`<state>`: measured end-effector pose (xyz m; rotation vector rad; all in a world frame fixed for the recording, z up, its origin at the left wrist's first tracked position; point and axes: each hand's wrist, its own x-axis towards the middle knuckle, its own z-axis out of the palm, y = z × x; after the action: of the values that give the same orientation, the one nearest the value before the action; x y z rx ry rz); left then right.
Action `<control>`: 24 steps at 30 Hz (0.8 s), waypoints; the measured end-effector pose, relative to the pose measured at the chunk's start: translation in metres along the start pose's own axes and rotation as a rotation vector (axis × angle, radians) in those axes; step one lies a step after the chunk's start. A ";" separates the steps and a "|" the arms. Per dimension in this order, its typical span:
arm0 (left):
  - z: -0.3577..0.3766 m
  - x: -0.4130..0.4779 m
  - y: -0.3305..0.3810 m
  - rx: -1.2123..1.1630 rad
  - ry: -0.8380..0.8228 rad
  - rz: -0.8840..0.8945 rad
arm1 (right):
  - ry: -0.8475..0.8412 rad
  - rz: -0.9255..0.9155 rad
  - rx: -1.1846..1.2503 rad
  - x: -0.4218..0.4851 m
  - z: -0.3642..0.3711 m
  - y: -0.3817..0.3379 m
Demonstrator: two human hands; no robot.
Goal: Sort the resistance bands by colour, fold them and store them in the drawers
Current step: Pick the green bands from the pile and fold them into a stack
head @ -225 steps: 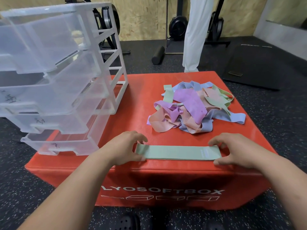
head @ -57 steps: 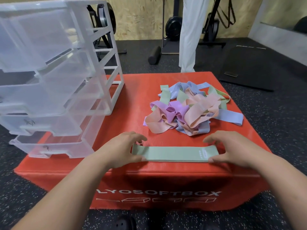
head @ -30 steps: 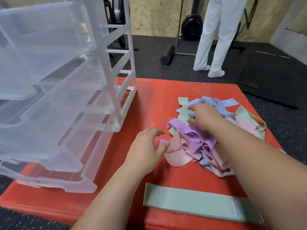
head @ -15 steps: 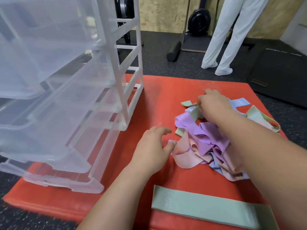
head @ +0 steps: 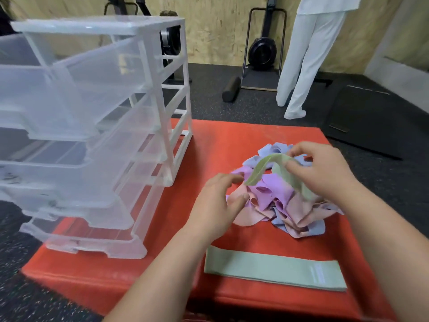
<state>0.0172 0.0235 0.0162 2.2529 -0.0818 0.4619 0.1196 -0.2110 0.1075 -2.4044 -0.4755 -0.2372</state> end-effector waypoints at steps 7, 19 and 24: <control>0.018 -0.017 0.012 -0.021 -0.081 0.054 | -0.053 -0.015 0.193 -0.091 0.037 0.024; 0.027 -0.010 0.003 0.035 -0.234 0.060 | -0.286 -0.128 0.136 -0.077 0.029 0.034; 0.016 -0.010 -0.011 0.167 -0.282 0.010 | -0.233 -0.100 0.243 -0.072 0.018 0.039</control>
<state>0.0153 0.0183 -0.0050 2.4704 -0.2057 0.1581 0.0694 -0.2473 0.0506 -2.1812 -0.6909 0.0570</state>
